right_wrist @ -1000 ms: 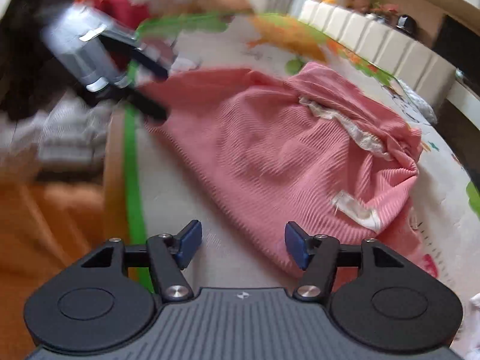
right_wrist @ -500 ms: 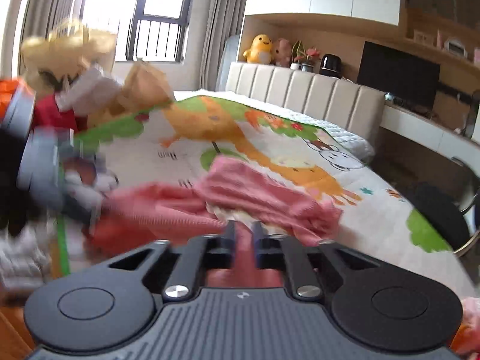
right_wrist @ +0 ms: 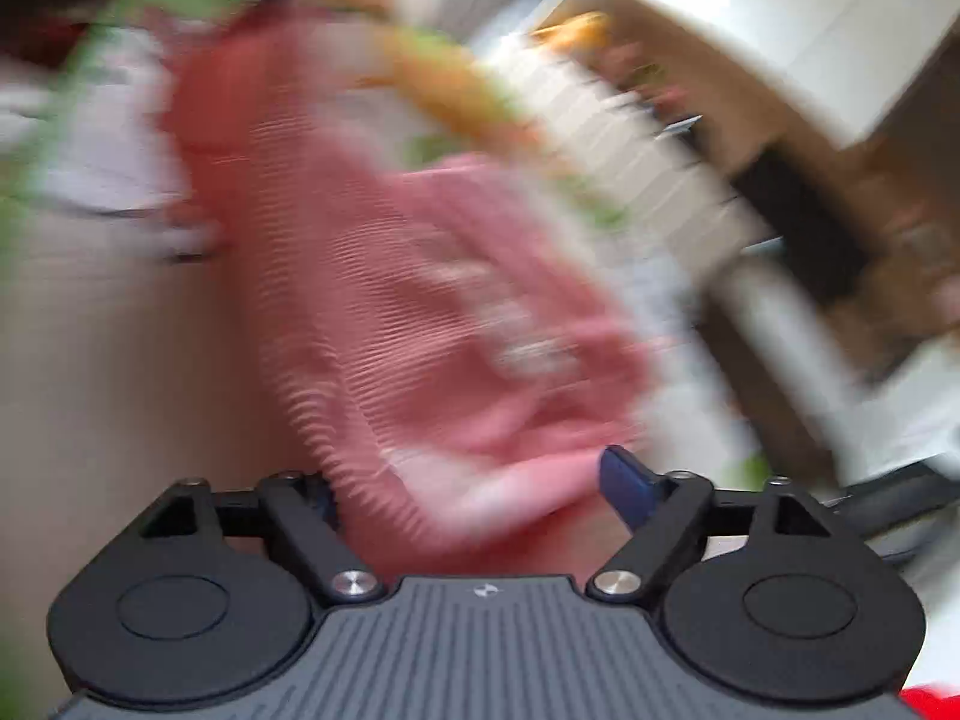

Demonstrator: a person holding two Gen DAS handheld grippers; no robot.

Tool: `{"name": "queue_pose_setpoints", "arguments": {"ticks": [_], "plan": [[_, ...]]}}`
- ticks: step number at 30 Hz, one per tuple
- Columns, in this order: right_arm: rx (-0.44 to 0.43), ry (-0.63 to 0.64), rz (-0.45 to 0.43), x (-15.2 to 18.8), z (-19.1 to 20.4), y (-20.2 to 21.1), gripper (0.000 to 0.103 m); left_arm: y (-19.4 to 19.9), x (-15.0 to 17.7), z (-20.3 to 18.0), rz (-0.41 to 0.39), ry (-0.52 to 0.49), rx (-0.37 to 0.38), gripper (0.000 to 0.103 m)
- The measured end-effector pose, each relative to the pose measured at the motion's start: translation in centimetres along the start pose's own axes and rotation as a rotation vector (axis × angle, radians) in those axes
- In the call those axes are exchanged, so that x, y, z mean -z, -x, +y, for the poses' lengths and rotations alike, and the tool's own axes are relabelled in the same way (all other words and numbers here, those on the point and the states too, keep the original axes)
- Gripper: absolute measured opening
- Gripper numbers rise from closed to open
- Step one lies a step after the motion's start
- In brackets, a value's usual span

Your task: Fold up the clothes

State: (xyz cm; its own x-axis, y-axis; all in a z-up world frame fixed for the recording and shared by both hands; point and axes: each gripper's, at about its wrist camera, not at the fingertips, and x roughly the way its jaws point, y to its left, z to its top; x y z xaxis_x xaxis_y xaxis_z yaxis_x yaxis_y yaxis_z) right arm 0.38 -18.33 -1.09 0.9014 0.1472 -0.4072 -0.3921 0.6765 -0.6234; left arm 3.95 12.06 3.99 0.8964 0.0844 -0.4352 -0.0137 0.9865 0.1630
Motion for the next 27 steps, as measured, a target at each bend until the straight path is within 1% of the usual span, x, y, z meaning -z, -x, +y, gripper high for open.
{"name": "queue_pose_setpoints", "arguments": {"ticks": [1,2,4,5,6,8,9,10,12,15,16,19,22,25,27], "plan": [[0.071,-0.060,-0.014,-0.5,-1.6,-0.3,0.078,0.0,0.4,0.1,0.008,-0.004,0.004,0.097],[0.109,-0.149,-0.021,-0.8,-3.4,-0.3,0.078,0.0,1.0,0.0,0.026,-0.017,0.013,0.097],[0.128,-0.294,-0.013,-0.7,-6.0,-0.2,0.079,-0.3,2.4,-0.3,0.071,-0.053,0.034,0.098],[0.103,-0.307,0.014,-0.3,-6.1,-0.5,0.079,-0.4,3.1,-0.5,0.094,-0.070,0.044,0.098],[0.069,-0.283,0.056,0.4,-5.5,-1.0,0.080,-0.8,3.8,-0.7,0.123,-0.098,0.046,0.098],[0.001,-0.204,0.149,2.1,-3.3,-2.3,0.080,-1.2,4.8,-0.9,0.146,-0.137,0.028,0.098],[-0.026,-0.177,0.186,2.9,-2.5,-2.8,0.080,-1.1,4.8,-0.8,0.140,-0.148,0.005,0.098],[-0.033,-0.176,0.202,3.5,-2.3,-3.0,0.080,-0.8,4.4,-0.4,0.119,-0.153,-0.024,0.098],[0.003,-0.226,0.183,3.4,-3.7,-2.5,0.079,0.1,2.6,0.9,0.045,-0.143,-0.085,0.099],[0.115,-0.322,0.067,1.1,-7.8,-0.5,0.080,2.4,-1.0,2.6,-0.094,-0.079,-0.159,0.099],[0.138,-0.355,0.030,0.5,-9.0,0.4,0.080,2.9,-1.5,2.9,-0.118,-0.068,-0.164,0.099],[0.153,-0.426,-0.034,-0.5,-11.2,2.6,0.080,4.2,-2.5,3.2,-0.165,-0.051,-0.158,0.100],[0.113,-0.464,-0.028,-0.2,-11.8,3.2,0.080,3.7,-1.7,3.5,-0.115,-0.076,-0.143,0.101],[0.083,-0.528,-0.043,0.0,-12.3,4.4,0.080,4.0,-1.2,4.1,-0.097,-0.066,-0.133,0.101],[0.031,-0.537,-0.021,0.6,-11.9,4.6,0.083,4.1,-0.8,4.4,-0.080,-0.066,-0.126,0.101]]}}
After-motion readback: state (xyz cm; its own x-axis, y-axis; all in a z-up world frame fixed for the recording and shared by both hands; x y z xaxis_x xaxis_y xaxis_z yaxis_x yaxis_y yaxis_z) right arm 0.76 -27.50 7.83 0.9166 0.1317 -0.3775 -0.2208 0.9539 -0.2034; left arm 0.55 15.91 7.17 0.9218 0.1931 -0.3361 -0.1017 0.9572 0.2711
